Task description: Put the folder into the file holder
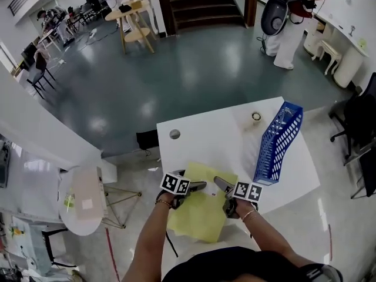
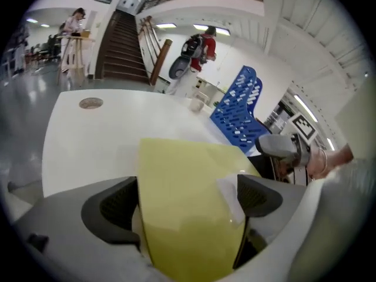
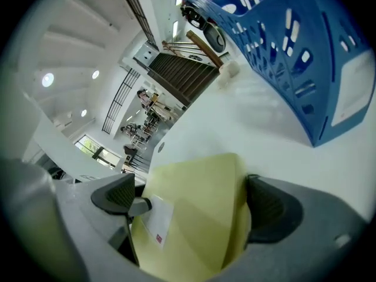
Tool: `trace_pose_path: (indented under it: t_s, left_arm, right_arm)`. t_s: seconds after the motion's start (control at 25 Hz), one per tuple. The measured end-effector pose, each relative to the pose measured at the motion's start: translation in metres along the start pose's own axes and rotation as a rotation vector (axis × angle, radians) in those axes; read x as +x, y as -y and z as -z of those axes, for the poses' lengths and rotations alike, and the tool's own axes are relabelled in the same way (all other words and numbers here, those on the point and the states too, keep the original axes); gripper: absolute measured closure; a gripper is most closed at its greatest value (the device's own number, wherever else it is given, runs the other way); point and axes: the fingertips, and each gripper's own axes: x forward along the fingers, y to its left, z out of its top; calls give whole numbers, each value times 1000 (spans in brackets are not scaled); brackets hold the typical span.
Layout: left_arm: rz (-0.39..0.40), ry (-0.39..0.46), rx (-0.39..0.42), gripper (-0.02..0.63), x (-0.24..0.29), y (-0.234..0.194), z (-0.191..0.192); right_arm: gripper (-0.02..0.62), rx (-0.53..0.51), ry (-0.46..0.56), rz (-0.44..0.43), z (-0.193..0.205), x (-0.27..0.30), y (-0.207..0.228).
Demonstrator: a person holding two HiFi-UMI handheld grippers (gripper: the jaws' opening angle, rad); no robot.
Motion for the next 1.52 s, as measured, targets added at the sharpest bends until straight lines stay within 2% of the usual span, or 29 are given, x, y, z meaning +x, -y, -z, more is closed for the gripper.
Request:
trace_pose_path:
  t_s: [0.08, 0.2, 0.32, 0.56, 0.72, 0.8, 0.92, 1.08, 1.32, 1.52]
  left_arm:
    - [-24, 41, -35, 104, -1, -3, -2]
    - [-49, 86, -30, 110, -11, -5, -9]
    - [-82, 198, -3, 117, -35, -1, -34]
    - [-114, 495, 119, 117, -89, 29, -98]
    - [-145, 690, 226, 117, -130, 57, -134]
    - [-158, 757, 273, 117, -146, 70, -142]
    - [-172, 817, 318, 117, -163, 86, -141]
    - [-192, 863, 360, 117, -180, 106, -127]
    - [-226, 901, 394, 117, -206, 131, -92]
    - [-248, 906, 410, 117, -214, 142, -66]
  right_arm:
    - [11, -17, 12, 6, -1, 1, -1]
    - [12, -57, 56, -30, -9, -2, -15]
    - [12, -190, 135, -71, -30, -13, -43]
    - [15, -523, 356, -151, -81, -54, -114]
    - [15, -718, 504, -187, -100, -88, -158]
    - [15, -787, 560, -191, -102, -104, -172]
    - [15, -847, 614, -197, -94, -124, -186]
    - [15, -873, 661, -204, -73, -150, -197]
    - [15, -1005, 658, -234, -30, -176, -202]
    - [15, -1020, 654, -265, -8, -192, -204]
